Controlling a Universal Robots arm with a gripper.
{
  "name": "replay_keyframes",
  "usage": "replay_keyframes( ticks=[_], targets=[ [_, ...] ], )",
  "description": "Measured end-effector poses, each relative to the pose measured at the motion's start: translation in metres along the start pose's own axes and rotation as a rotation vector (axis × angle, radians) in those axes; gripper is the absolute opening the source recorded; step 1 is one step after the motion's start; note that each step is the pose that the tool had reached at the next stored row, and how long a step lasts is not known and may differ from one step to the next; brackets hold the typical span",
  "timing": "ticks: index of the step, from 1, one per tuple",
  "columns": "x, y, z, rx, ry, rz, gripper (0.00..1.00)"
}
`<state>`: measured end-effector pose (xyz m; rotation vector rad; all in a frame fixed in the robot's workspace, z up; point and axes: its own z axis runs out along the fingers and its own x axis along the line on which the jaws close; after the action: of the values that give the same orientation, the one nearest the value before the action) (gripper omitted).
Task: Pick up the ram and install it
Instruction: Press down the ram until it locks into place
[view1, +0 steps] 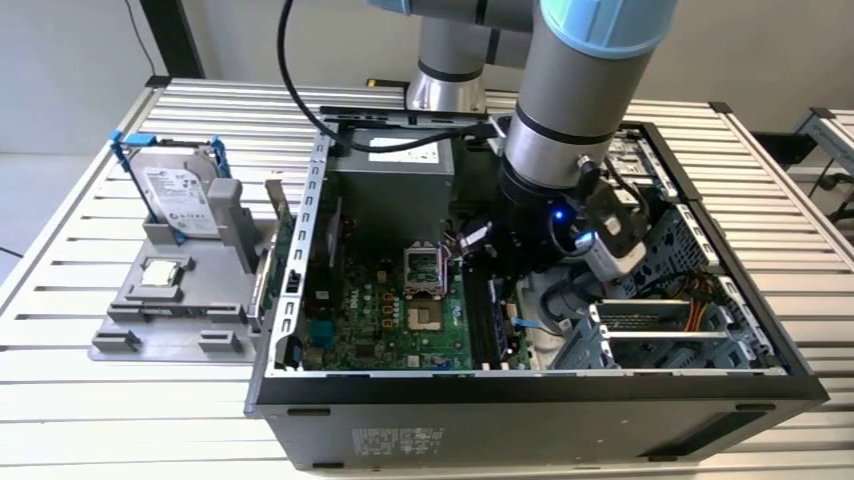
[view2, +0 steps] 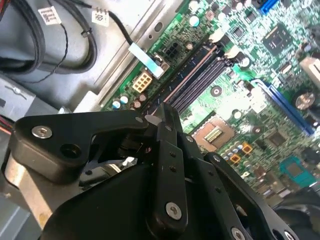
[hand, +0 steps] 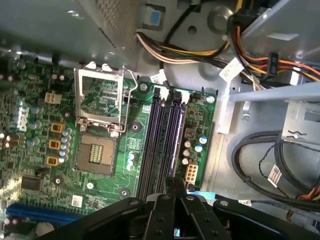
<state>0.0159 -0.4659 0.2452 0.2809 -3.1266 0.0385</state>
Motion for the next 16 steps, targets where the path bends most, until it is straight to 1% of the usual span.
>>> replay_keyframes(
  ticks=[12,16],
  targets=[
    [0.0,0.0,-0.0005,0.0009,-0.005,-0.216,0.0],
    [0.0,-0.0001,-0.0019,0.0016,-0.0066,-0.289,0.0]
  ],
)
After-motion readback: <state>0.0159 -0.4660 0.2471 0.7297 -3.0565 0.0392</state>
